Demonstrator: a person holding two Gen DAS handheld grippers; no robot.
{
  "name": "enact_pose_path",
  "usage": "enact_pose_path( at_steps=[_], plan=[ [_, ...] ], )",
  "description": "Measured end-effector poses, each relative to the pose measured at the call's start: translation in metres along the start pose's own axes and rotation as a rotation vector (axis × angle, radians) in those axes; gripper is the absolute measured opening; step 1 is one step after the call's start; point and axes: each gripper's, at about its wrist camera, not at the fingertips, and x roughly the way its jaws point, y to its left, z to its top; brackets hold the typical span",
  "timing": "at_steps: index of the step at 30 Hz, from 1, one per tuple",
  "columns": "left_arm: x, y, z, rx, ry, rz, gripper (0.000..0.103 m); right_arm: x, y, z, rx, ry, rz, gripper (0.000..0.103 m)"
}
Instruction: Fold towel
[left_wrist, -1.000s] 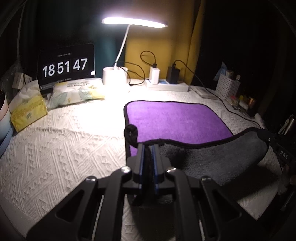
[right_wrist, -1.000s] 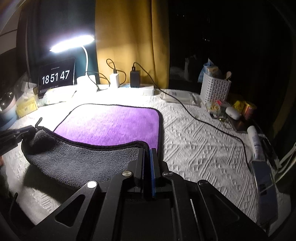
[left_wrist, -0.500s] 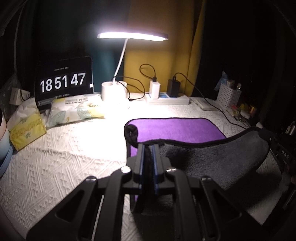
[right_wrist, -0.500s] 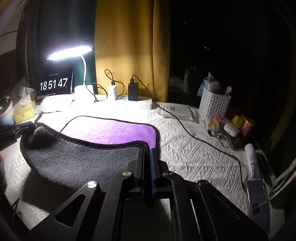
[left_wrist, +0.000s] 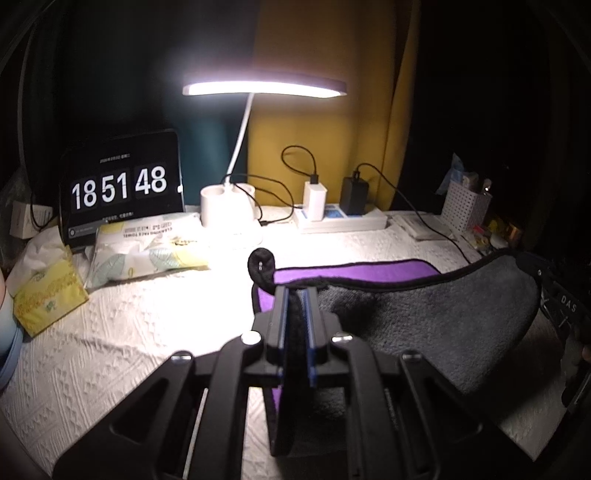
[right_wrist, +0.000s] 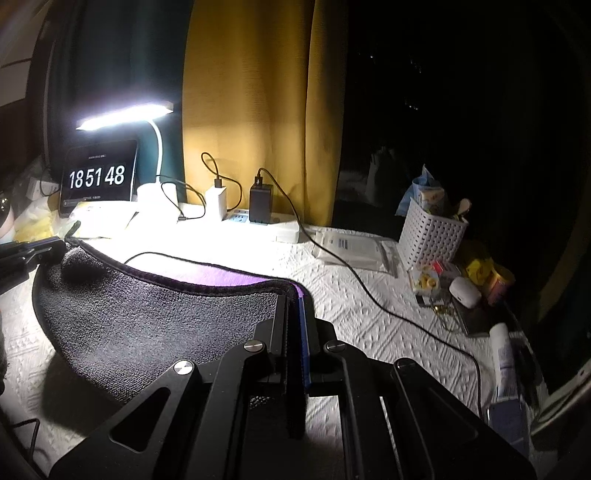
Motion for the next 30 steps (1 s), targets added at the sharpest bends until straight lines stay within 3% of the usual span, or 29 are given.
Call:
enact_pose_path(
  at_steps=[17, 30],
  plan=[
    [0.047, 0.012, 0.023, 0.006, 0.013, 0.038, 0.009, 0.057, -0.007, 0.028, 0.003, 0.022, -0.026, 0.006],
    [0.108, 0.016, 0.026, 0.002, 0.098, 0.058, 0.009, 0.112, -0.008, 0.025, 0.008, 0.075, -0.04, 0.006]
  ],
)
